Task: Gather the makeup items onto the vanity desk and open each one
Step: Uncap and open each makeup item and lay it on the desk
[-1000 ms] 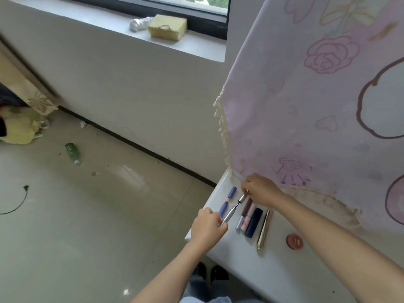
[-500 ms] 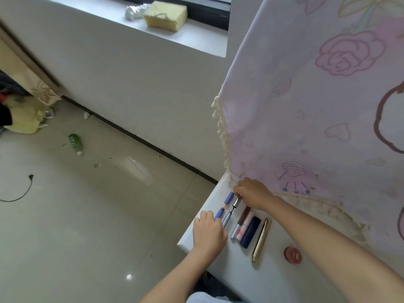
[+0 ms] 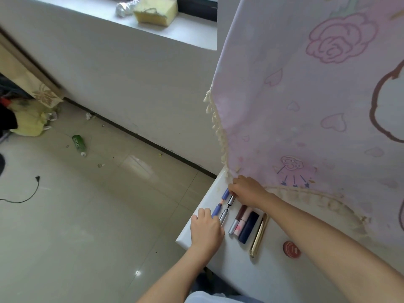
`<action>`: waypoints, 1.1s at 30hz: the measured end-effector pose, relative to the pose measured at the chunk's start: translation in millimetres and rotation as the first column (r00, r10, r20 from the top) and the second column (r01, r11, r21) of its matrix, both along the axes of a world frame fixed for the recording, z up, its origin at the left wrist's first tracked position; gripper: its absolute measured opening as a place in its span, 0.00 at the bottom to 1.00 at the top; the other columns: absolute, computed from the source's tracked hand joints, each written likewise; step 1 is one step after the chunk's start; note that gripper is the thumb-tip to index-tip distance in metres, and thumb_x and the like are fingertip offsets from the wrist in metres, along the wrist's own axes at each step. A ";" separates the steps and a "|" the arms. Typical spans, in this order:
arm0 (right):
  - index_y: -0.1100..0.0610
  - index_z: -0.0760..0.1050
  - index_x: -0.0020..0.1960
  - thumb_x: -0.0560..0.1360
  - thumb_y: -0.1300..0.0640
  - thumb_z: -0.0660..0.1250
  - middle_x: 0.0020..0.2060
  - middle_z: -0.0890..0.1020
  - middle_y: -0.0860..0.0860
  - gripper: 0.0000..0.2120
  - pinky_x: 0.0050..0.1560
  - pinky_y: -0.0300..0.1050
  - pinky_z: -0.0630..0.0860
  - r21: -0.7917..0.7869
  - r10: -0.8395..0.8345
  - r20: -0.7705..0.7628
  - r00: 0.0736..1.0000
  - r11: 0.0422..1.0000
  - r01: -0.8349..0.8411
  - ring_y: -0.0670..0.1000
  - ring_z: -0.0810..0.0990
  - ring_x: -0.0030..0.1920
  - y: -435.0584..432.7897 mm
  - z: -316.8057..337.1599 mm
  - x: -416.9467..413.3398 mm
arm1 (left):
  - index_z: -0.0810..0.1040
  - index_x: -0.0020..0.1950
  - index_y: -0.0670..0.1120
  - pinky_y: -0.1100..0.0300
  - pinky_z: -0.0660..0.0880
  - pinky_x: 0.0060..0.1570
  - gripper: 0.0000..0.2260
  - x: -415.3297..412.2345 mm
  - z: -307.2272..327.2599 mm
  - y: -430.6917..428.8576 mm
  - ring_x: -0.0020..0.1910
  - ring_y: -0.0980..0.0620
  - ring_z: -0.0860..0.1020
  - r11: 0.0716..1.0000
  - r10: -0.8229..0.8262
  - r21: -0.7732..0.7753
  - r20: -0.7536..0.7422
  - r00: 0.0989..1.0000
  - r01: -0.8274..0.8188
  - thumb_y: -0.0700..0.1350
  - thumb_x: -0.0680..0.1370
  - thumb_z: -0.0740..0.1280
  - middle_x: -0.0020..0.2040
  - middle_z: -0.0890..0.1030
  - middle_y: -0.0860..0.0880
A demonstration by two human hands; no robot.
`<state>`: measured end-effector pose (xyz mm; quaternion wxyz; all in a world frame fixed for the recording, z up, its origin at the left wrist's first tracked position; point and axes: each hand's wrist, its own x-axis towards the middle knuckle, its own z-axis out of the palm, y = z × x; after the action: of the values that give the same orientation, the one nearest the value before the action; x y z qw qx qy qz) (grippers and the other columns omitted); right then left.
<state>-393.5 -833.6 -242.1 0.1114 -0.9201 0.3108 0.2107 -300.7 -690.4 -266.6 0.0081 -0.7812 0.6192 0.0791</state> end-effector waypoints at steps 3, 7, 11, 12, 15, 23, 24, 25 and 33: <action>0.58 0.70 0.62 0.76 0.66 0.55 0.58 0.74 0.57 0.16 0.52 0.48 0.69 0.025 -0.047 0.044 0.998 0.999 0.046 0.57 0.70 0.59 -1.0 2.2 -4.3 | 0.57 0.22 0.48 0.59 0.53 0.28 0.25 -1.2 0.4 0.3 0.30 0.50 0.57 1.000 -0.012 -0.011 0.033 0.999 0.012 0.45 0.46 0.75 0.28 0.56 0.51; 0.56 0.71 0.62 0.76 0.64 0.58 0.58 0.74 0.55 0.16 0.48 0.43 0.67 0.117 -0.231 0.130 0.964 0.969 0.217 0.55 0.71 0.59 -10.2 9.6 -17.3 | 0.61 0.20 0.48 0.60 0.54 0.28 0.22 -4.5 8.7 -0.8 0.30 0.50 0.57 0.999 -0.042 -0.029 0.069 0.997 0.044 0.49 0.47 0.76 0.26 0.59 0.51; 0.59 0.74 0.58 0.77 0.59 0.60 0.56 0.76 0.56 0.11 0.49 0.44 0.69 0.195 -0.458 0.181 0.870 0.884 0.425 0.55 0.73 0.57 -18.8 15.5 -35.4 | 0.70 0.20 0.48 0.61 0.55 0.28 0.17 -14.3 18.2 -4.5 0.31 0.53 0.58 0.997 -0.077 0.000 0.049 0.996 0.077 0.51 0.48 0.78 0.24 0.69 0.52; 0.60 0.75 0.56 0.77 0.59 0.60 0.55 0.77 0.57 0.11 0.48 0.43 0.69 0.211 -0.490 0.180 0.853 0.866 0.453 0.55 0.74 0.56 -19.0 15.7 -39.0 | 0.72 0.21 0.49 0.61 0.56 0.28 0.17 -17.4 19.8 -5.6 0.32 0.53 0.58 0.996 -0.087 0.014 0.044 0.995 0.087 0.52 0.49 0.78 0.24 0.71 0.53; 0.61 0.76 0.55 0.76 0.61 0.60 0.54 0.79 0.58 0.11 0.44 0.40 0.65 0.253 -0.519 0.127 0.845 0.841 0.478 0.56 0.77 0.55 -13.8 13.7 -46.4 | 0.74 0.22 0.49 0.61 0.56 0.28 0.16 -26.4 21.3 -6.8 0.32 0.54 0.58 0.992 -0.112 0.054 0.004 0.994 0.111 0.55 0.51 0.79 0.24 0.72 0.53; 0.60 0.77 0.57 0.76 0.63 0.57 0.55 0.79 0.58 0.13 0.55 0.49 0.74 0.288 -0.524 0.128 0.842 0.832 0.474 0.58 0.77 0.55 2.2 6.3 -49.0 | 0.76 0.22 0.48 0.61 0.56 0.29 0.15 -34.6 20.0 -6.3 0.27 0.54 0.69 0.983 -0.095 0.154 -0.032 0.995 0.099 0.52 0.53 0.80 0.24 0.73 0.53; 0.60 0.77 0.57 0.76 0.63 0.57 0.55 0.79 0.58 0.13 0.55 0.50 0.75 0.289 -0.520 0.131 0.844 0.834 0.469 0.58 0.78 0.55 3.5 5.9 -48.8 | 0.77 0.24 0.48 0.60 0.57 0.30 0.13 -33.6 18.8 -6.1 0.28 0.53 0.71 0.984 -0.106 0.141 -0.028 0.994 0.109 0.52 0.55 0.79 0.26 0.74 0.52; 0.59 0.77 0.57 0.76 0.63 0.57 0.56 0.79 0.58 0.14 0.55 0.50 0.75 0.291 -0.522 0.132 0.843 0.833 0.470 0.58 0.78 0.55 4.4 5.4 -48.9 | 0.79 0.27 0.48 0.59 0.58 0.31 0.11 -34.0 16.7 -5.8 0.31 0.51 0.73 0.985 -0.104 0.138 -0.033 0.994 0.107 0.51 0.58 0.78 0.28 0.76 0.50; 0.59 0.73 0.63 0.75 0.66 0.57 0.61 0.76 0.58 0.18 0.59 0.48 0.72 0.366 -0.545 0.124 0.829 0.802 0.472 0.57 0.75 0.59 7.8 9.1 -47.0 | 0.76 0.56 0.39 0.56 0.59 0.45 0.14 -41.5 19.1 -9.3 0.56 0.45 0.68 0.972 0.038 0.233 -0.157 0.987 0.000 0.46 0.79 0.57 0.55 0.75 0.43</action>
<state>-440.5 -825.8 -233.0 0.3460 -0.7890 0.4944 0.1156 -342.2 -699.7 -247.5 0.0490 -0.7719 0.5968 0.2135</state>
